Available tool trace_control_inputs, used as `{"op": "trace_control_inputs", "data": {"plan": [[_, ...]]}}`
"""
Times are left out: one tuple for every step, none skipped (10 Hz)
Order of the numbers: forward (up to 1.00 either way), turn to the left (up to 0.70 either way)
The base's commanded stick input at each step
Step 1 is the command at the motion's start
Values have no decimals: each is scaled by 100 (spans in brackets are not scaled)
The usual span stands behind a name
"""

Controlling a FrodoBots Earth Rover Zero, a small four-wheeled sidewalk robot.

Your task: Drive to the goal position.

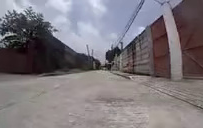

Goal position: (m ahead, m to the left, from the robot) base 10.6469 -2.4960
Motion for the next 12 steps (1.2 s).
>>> {"op": "trace_control_inputs", "data": {"plan": [[50,1],[50,1],[50,1],[50,1],[50,1],[50,1],[50,1],[50,1],[50,1],[50,1],[50,1],[50,1]]}}
